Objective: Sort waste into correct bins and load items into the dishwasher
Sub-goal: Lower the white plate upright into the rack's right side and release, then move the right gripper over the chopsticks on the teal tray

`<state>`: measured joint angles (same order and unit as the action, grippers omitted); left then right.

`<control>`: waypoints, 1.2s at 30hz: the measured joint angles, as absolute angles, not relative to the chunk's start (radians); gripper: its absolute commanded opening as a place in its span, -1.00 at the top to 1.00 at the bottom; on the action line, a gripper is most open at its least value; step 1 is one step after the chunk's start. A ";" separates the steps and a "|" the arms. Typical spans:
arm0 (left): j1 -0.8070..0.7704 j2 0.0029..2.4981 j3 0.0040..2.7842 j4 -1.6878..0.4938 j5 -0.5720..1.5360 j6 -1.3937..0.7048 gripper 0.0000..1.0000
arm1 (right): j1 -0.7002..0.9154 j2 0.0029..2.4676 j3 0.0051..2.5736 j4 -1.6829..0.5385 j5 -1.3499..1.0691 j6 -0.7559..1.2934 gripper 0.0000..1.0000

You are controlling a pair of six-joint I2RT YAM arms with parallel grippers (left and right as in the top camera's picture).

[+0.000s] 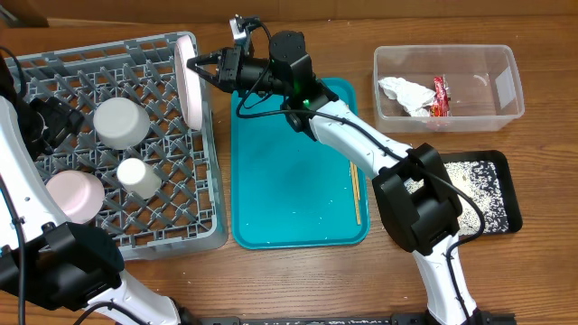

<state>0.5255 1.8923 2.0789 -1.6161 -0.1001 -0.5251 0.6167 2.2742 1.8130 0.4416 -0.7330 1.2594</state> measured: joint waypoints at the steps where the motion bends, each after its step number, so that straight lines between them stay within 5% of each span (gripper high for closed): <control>1: 0.525 1.892 2.079 -1.616 -0.100 -0.525 -1.00 | 0.617 2.274 1.813 0.430 -0.730 1.255 0.92; 6: 0.525 1.892 2.079 -1.616 -0.100 -0.525 -1.00 | 0.617 2.278 1.814 0.337 -0.713 1.245 0.74; 10: 0.525 1.892 2.079 -1.616 -0.100 -0.525 -1.00 | 0.617 2.289 1.814 0.320 -0.703 1.237 -0.33; 13: 0.525 1.892 2.079 -1.616 -0.100 -0.525 -1.00 | 0.618 2.291 1.814 0.321 -0.707 1.208 -0.66; 20: 0.525 1.892 2.079 -1.616 -0.100 -0.525 -1.00 | 0.618 2.292 1.906 0.163 -0.717 1.119 -0.77; 36: 0.525 1.892 2.079 -1.616 -0.100 -0.525 -1.00 | 0.488 2.134 2.392 -0.933 -0.356 0.726 -0.98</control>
<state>0.5255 1.8923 2.0789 -1.6161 -0.1001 -0.5251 0.4881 2.1342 2.3917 -0.9333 -0.3565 0.7261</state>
